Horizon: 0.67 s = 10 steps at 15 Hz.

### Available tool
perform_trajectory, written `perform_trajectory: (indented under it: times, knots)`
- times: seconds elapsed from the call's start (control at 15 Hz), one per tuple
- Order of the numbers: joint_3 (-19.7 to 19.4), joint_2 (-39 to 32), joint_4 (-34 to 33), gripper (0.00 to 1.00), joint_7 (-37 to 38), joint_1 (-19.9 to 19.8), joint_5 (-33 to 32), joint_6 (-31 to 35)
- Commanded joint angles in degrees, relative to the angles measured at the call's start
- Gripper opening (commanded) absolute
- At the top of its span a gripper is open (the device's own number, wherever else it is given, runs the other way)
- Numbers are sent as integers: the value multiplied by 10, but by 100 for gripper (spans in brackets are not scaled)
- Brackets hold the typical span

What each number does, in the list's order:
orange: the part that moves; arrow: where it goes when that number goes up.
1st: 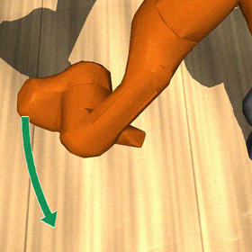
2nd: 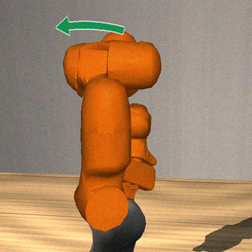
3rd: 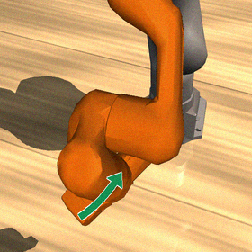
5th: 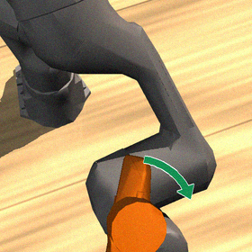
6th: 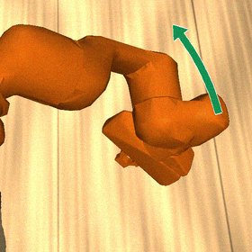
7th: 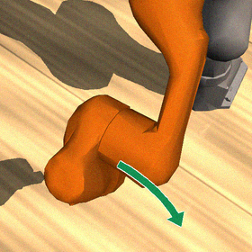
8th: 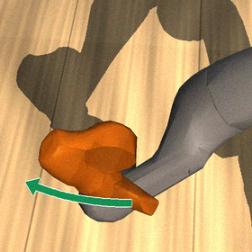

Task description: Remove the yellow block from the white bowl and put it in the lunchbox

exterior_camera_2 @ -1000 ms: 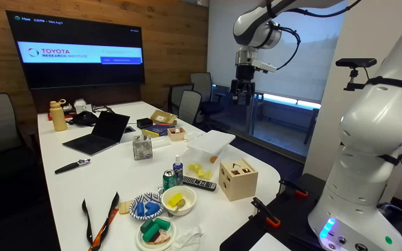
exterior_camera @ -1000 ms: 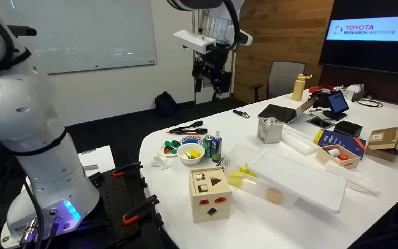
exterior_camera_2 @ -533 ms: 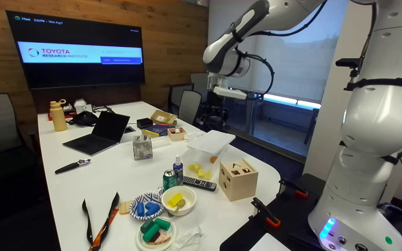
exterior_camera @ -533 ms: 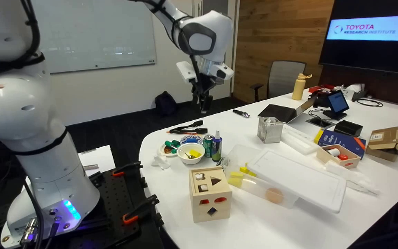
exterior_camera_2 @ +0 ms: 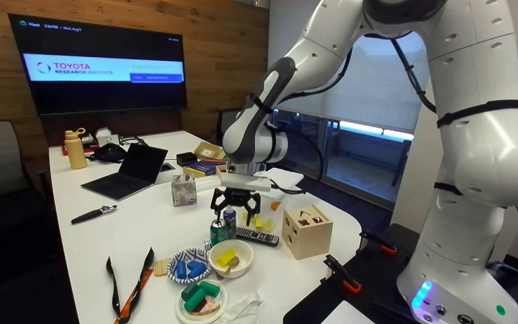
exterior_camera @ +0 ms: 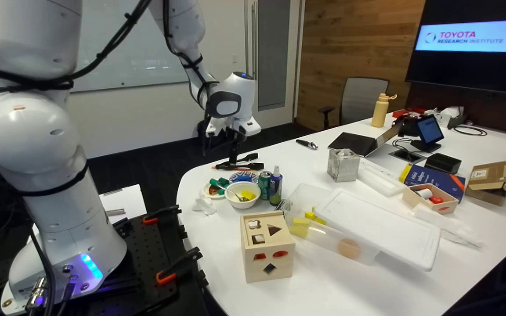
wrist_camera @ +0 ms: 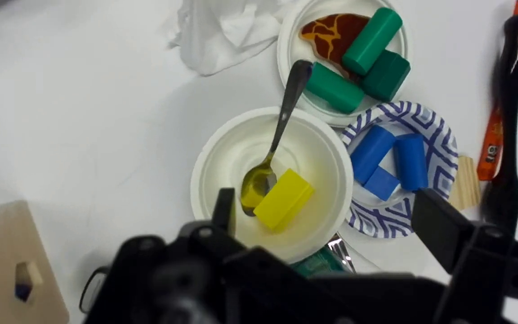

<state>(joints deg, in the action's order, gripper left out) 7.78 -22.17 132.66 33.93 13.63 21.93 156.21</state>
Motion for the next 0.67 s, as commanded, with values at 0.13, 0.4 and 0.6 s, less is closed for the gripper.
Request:
perform_trajectory:
  times: [0.13, 0.4, 0.6]
  knots:
    - [-62, -96, -1, 100, 170, 90, -8, 160]
    - [-95, -149, -19, 100, 217, 124, -5, 198]
    - [-89, -176, -36, 100, 222, 118, -2, 209]
